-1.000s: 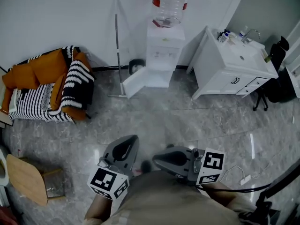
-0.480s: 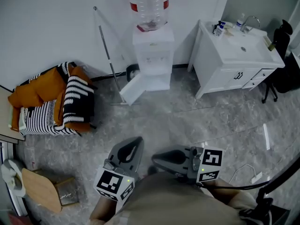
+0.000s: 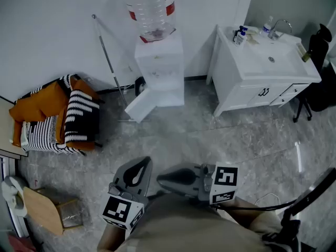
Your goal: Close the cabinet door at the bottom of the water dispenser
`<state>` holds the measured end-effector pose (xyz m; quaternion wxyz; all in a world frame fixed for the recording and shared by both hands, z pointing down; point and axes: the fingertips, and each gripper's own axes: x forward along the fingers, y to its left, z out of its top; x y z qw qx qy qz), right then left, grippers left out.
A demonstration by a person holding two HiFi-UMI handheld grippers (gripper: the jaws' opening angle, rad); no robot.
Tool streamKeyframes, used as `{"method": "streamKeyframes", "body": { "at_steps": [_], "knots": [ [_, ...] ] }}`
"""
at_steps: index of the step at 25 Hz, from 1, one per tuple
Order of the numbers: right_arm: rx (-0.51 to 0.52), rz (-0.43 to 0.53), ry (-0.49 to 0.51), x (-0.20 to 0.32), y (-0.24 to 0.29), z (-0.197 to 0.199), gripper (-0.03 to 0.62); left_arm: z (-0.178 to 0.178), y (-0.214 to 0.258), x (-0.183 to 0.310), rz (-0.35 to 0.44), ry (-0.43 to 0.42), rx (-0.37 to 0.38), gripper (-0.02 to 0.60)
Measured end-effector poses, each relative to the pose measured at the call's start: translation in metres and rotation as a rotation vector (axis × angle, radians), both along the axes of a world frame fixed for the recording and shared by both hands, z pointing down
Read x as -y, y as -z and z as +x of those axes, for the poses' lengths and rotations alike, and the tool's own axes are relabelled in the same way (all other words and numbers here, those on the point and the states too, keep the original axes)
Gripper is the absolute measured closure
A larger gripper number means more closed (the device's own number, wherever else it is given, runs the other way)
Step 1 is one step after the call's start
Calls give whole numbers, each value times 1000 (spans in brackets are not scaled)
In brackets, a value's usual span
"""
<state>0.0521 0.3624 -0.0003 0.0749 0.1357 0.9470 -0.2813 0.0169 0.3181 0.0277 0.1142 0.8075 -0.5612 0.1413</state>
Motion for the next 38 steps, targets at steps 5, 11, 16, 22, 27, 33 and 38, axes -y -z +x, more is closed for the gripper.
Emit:
{"method": "streamKeyframes", "body": {
  "at_steps": [5, 11, 16, 22, 27, 33, 38],
  "knots": [
    [-9, -23, -2, 26, -3, 7, 579, 13, 9, 22, 4, -30, -61, 589],
    [-26, -24, -12, 47, -12, -12, 579, -20, 1, 45, 27, -17, 17, 589],
    [-81, 4, -75, 58, -16, -12, 579, -36, -4, 59, 45, -29, -18, 590],
    [-101, 14, -158, 78, -7, -53, 579, -89, -3, 82, 39, -28, -25, 589],
    [-133, 32, -170, 86, -4, -104, 579, -142, -2, 95, 45, -49, -14, 589],
    [-135, 29, -184, 83, 5, -148, 579, -190, -2, 89, 53, -73, -20, 589],
    [-159, 30, -180, 89, -1, -185, 579, -235, -14, 95, 57, -59, -21, 589]
  ]
}}
